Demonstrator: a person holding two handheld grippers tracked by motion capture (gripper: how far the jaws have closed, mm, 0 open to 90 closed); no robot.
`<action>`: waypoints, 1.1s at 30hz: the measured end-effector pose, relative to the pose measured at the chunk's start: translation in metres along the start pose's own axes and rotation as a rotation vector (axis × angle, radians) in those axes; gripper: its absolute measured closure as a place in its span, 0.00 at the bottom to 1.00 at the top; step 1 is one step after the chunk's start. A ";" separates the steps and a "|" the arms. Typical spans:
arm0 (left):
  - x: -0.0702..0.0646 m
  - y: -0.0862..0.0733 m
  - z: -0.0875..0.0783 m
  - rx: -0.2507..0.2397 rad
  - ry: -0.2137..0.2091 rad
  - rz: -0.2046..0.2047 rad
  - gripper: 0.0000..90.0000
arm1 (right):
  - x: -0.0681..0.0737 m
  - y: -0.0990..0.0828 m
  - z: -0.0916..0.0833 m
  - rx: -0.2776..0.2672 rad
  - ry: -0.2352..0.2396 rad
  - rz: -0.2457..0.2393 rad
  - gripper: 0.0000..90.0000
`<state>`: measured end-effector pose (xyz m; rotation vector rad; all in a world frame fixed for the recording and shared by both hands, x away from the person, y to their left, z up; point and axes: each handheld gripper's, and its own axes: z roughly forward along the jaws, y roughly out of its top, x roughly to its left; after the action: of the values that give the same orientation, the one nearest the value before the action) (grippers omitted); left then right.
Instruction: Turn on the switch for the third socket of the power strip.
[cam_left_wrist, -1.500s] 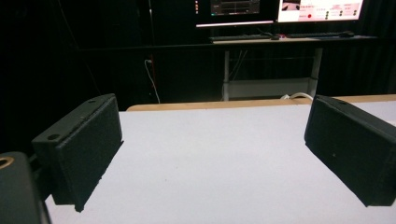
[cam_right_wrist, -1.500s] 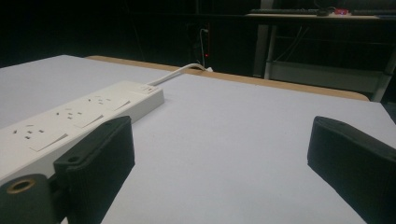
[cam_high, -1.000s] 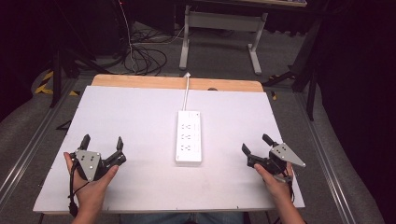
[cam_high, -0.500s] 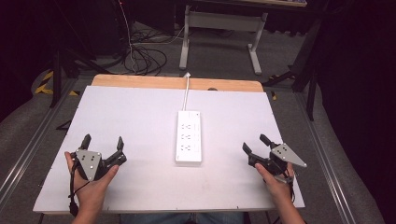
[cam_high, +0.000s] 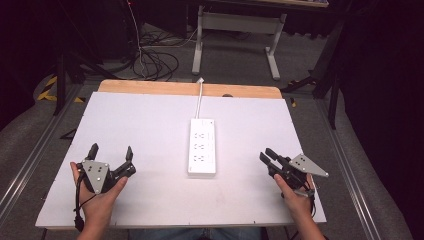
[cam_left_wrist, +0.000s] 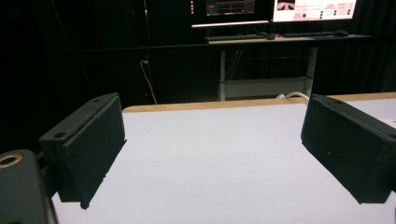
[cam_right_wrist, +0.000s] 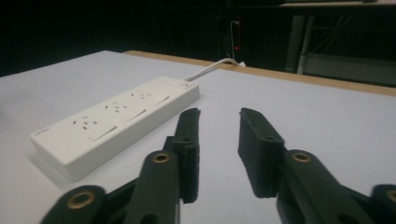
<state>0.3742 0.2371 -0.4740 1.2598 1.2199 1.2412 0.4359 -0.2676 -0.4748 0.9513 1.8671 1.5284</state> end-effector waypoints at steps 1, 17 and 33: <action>0.000 0.000 0.000 -0.001 0.001 0.001 0.08 | 0.000 0.000 -0.001 0.004 0.003 0.004 0.83; -0.001 0.000 0.000 -0.002 -0.006 -0.003 0.09 | 0.000 0.013 -0.011 0.084 0.016 0.044 1.00; -0.001 -0.001 0.001 0.009 -0.012 0.010 0.10 | 0.001 0.029 -0.001 0.089 0.029 0.032 1.00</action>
<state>0.3750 0.2356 -0.4746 1.2791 1.2130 1.2345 0.4395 -0.2646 -0.4459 1.0087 1.9638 1.4960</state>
